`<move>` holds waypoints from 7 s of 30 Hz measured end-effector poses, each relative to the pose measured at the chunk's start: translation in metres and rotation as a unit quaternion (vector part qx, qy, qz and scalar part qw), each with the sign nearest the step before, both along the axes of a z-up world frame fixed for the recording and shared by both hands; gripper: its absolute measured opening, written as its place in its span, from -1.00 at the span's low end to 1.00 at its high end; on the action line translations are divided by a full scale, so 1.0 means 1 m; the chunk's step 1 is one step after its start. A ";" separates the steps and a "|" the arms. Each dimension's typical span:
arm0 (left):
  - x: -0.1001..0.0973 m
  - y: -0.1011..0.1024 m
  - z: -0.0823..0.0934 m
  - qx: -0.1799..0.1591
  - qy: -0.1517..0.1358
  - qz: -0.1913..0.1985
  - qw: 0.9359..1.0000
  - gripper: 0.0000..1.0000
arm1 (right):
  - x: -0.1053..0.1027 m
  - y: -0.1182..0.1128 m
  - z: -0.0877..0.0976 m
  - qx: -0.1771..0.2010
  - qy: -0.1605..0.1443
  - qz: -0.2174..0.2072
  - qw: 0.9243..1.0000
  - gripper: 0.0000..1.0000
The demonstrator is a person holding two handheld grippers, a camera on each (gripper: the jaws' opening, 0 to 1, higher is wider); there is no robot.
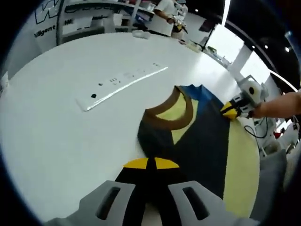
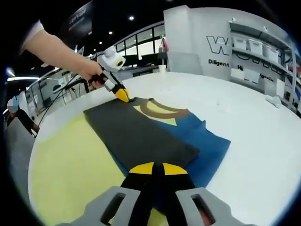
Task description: Fold the garment on the visible template until the final outline fits inside the template.
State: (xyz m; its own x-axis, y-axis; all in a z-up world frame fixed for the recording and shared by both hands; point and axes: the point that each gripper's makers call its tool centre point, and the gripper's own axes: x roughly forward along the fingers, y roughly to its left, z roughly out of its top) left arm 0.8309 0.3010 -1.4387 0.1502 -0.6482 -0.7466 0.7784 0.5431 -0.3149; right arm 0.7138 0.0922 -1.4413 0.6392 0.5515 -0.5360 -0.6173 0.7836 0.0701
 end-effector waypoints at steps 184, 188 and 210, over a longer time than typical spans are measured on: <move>-0.134 0.059 0.002 -0.121 0.151 0.293 0.936 -0.95 | -0.047 -0.049 0.003 0.036 0.105 -0.115 0.987 -1.00; -0.131 0.064 0.005 -0.136 0.151 0.301 0.932 -0.98 | -0.047 -0.051 0.003 0.028 0.102 -0.110 0.988 -1.00; -0.124 0.070 0.020 -0.193 0.188 0.336 0.902 -0.50 | -0.025 -0.069 0.014 0.103 0.137 -0.167 0.971 -0.77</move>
